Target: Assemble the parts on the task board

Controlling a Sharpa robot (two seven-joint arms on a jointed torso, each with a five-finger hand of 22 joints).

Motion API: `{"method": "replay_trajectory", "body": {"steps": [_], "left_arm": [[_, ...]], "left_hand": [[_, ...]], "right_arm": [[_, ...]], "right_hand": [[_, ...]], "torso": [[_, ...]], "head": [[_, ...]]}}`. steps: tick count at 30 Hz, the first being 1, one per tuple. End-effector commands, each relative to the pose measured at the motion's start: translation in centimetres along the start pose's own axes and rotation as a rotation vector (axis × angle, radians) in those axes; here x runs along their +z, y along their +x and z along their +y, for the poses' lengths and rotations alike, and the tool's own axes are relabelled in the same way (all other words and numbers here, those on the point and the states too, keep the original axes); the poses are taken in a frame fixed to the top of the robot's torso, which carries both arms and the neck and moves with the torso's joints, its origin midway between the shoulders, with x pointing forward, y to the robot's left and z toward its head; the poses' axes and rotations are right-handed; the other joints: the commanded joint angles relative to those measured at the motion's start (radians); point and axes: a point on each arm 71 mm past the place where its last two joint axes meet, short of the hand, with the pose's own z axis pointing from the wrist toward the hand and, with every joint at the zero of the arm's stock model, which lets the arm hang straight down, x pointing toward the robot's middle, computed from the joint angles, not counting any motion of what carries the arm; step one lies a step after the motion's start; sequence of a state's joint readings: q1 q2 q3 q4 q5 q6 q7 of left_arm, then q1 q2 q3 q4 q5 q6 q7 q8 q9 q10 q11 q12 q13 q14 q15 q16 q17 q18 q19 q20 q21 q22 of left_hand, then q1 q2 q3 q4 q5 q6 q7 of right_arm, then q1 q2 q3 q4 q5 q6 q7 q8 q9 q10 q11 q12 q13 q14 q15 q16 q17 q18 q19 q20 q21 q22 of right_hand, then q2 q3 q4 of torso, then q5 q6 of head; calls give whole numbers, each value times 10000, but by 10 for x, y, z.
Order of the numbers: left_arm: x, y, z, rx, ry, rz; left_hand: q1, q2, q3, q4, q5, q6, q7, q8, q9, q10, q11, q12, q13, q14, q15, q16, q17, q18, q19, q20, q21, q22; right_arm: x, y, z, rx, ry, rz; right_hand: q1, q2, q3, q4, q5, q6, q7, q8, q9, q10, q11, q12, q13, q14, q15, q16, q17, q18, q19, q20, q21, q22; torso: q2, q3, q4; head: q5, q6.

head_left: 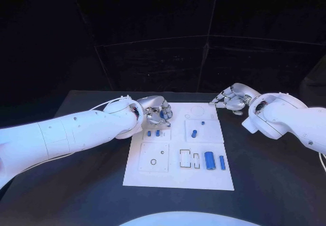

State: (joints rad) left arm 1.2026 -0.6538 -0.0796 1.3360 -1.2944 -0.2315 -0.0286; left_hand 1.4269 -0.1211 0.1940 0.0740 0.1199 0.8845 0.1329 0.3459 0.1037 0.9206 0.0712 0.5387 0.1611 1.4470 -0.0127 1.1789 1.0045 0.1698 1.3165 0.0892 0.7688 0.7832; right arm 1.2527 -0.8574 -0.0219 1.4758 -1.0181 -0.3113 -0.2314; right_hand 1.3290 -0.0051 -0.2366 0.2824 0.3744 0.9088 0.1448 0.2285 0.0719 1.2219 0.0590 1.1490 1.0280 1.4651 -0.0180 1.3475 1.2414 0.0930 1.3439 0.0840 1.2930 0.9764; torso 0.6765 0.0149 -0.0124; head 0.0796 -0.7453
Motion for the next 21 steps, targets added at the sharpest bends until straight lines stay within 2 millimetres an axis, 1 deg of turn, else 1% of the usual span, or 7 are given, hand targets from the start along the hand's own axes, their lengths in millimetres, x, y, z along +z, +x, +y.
{"method": "replay_trajectory", "body": {"steps": [1,4,8,10,14,17,21], "left_arm": [[4,3,-3,1165,431,293],[8,7,-4,1343,364,477],[13,11,-4,1515,251,617],[16,13,-4,1735,170,677],[20,14,-3,1939,12,758],[22,15,-3,1999,-35,814],[25,16,-5,2042,-41,939]], "left_hand": [[-47,-60,85,-29,-76,183,-18,-184,-100,103,-6,-205,-195,270,-16,553,623,-208,397,-28,844,782],[-70,-72,129,-73,-82,291,-23,-319,-166,100,10,-393,-343,376,-13,757,818,-279,591,-38,1276,1185],[-62,-48,218,-132,-76,406,-16,-460,-230,111,32,-601,-502,368,-5,652,562,-332,723,-36,1593,1489],[-39,-26,298,-175,-72,468,1,-538,-263,138,48,-711,-588,346,2,546,336,-369,789,-31,1797,1691],[-36,-20,370,-206,-72,528,5,-601,-287,192,52,-793,-659,345,5,510,214,-398,843,-31,1976,1869],[-38,-10,408,-217,-72,563,5,-627,-295,214,54,-832,-692,351,6,522,200,-405,859,-30,2028,1920],[-17,50,536,-250,-90,665,-10,-674,-307,341,40,-888,-755,363,-5,553,169,-426,897,-33,2167,2061]], "right_arm": [[0,0,3,-102,-157,-37],[0,0,4,-106,-165,-40],[1,1,4,-108,-177,-40],[1,1,5,-110,-184,-35],[1,1,5,-111,-189,-32],[1,1,5,-111,-194,-28],[1,2,6,-112,-209,-13]], "right_hand": [[54,77,-49,16,53,-43,-20,56,-6,-49,-20,65,3,401,-38,-5,8,130,-54,-6,-24,9],[65,86,-47,14,73,-45,-21,59,-6,-48,-21,67,3,401,-39,-6,6,129,-52,-6,-23,11],[65,86,-47,14,73,-45,-21,59,-6,-48,-21,67,3,401,-39,-6,6,129,-52,-6,-23,11],[65,86,-47,14,73,-45,-21,59,-6,-48,-21,67,3,401,-39,-6,6,129,-52,-6,-23,11],[65,86,-47,14,73,-45,-21,59,-6,-48,-21,67,3,401,-39,-6,6,129,-52,-6,-23,11],[65,86,-47,14,73,-45,-21,59,-6,-48,-21,67,3,401,-39,-6,6,129,-52,-6,-23,11],[65,86,-47,14,73,-45,-21,59,-6,-48,-21,67,3,401,-39,-6,6,129,-52,-6,-23,11]], "torso": [[-2,8,-10],[-3,-2,6],[-3,-5,13],[0,-7,10],[-13,2,11],[-14,-2,25],[-10,-3,15]], "head": [[-14,8],[-49,8],[-68,-6],[-78,13],[-87,-3],[-107,-3],[-104,-12]]}}
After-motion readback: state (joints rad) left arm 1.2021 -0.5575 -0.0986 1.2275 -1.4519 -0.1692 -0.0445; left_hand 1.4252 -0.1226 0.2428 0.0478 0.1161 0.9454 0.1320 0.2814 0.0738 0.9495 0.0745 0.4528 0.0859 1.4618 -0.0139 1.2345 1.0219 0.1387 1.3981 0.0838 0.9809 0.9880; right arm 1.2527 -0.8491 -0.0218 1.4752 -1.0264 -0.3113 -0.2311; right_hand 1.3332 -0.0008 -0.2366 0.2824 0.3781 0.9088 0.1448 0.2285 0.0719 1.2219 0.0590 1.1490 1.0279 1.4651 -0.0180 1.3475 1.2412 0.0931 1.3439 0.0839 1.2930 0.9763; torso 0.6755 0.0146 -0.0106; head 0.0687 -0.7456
